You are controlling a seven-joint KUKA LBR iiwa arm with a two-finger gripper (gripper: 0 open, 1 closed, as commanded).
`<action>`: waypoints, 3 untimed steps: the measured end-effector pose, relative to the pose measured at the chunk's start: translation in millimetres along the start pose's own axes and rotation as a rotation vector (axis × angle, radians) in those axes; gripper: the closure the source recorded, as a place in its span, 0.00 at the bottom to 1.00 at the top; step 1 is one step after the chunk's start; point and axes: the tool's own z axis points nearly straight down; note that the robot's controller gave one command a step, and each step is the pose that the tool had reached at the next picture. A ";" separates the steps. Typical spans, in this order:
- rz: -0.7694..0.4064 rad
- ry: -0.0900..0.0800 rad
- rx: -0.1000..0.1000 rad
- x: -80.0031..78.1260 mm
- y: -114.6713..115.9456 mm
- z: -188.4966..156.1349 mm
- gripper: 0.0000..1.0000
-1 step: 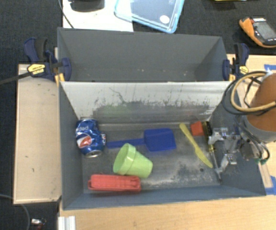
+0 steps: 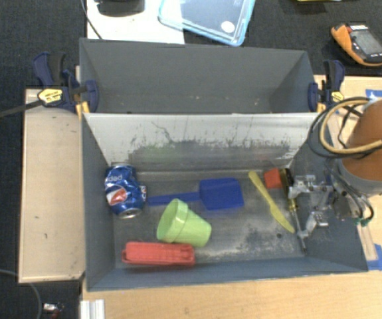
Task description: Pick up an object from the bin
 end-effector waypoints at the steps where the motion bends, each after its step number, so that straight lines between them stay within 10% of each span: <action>1: 0.066 -0.006 -0.001 -60.2 97.2 58.0 0.00; 2: 0.054 0.000 -0.002 -62.9 90.4 62.1 0.00; 3: 0.244 -0.008 -0.001 -74.1 143.9 58.0 0.00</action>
Offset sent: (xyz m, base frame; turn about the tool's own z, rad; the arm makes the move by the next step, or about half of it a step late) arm 0.0412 0.0071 -0.0368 0.0345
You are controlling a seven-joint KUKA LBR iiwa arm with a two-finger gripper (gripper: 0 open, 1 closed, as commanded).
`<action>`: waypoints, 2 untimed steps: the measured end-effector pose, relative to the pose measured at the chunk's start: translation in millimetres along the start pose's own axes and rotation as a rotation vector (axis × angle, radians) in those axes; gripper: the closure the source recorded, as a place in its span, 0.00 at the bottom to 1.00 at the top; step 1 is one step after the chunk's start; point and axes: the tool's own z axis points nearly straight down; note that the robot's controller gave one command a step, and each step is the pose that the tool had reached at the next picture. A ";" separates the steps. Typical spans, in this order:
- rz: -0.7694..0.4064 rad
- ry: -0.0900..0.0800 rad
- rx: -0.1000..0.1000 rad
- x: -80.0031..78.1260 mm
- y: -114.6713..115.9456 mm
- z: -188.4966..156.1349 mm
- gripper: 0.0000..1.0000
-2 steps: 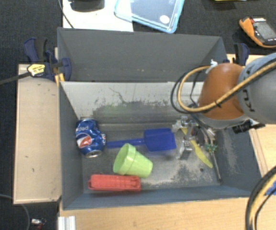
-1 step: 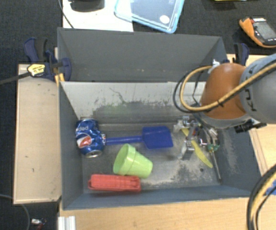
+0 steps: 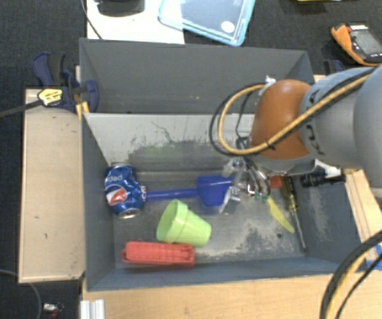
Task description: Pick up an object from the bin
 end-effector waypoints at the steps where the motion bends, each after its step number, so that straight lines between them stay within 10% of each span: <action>1: -0.091 0.000 0.003 -5.5 19.2 18.8 0.00; 2: 0.093 -0.009 -0.006 5.2 54.2 25.3 1.00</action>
Offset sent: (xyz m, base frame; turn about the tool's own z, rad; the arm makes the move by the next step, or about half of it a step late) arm 0.0054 0.0531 -0.0290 0.0963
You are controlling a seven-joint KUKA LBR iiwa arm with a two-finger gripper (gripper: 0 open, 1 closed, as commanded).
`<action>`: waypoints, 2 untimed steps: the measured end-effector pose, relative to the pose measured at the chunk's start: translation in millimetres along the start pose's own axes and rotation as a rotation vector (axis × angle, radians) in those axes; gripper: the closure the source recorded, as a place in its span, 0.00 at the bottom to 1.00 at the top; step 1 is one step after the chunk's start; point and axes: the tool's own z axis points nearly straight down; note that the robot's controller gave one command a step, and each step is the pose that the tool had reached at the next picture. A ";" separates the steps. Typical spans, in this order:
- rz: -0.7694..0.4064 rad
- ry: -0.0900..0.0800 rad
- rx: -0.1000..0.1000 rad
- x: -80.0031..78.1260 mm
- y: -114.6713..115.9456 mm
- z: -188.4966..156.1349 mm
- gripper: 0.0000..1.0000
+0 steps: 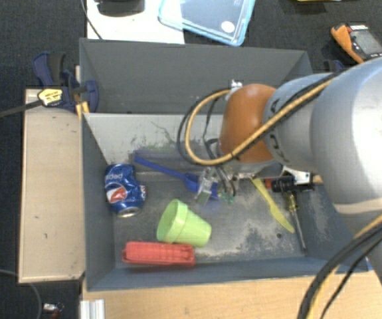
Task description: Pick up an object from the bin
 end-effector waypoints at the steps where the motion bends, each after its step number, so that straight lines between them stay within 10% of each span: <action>1: -0.002 0.000 0.000 0.0 0.0 0.0 1.00; 2: -0.003 0.004 0.003 1.3 -1.1 -16.7 1.00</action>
Offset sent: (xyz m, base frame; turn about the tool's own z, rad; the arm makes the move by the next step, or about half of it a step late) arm 0.0000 -0.0001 0.0467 -0.0010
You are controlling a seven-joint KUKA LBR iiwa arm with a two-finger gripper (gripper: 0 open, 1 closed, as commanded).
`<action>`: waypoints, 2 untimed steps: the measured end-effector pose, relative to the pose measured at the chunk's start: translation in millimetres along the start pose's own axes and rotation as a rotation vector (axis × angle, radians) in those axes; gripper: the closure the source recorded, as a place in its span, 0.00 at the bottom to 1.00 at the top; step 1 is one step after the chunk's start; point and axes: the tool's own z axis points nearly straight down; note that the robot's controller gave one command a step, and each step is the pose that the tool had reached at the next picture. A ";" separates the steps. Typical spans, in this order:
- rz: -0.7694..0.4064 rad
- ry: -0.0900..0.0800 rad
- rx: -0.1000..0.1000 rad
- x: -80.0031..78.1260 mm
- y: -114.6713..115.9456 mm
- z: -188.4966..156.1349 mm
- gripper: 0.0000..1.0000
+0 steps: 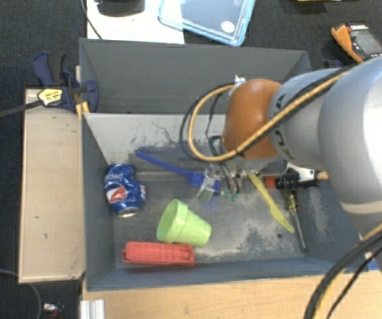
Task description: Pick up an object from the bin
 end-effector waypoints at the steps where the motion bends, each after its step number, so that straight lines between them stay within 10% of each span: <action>1: -0.002 0.000 0.000 -0.5 0.0 -31.6 1.00; 2: -0.002 -0.003 -0.002 -2.0 0.6 -68.0 1.00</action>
Offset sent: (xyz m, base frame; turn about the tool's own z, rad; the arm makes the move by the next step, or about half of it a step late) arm -0.0003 -0.0002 0.0291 -0.0007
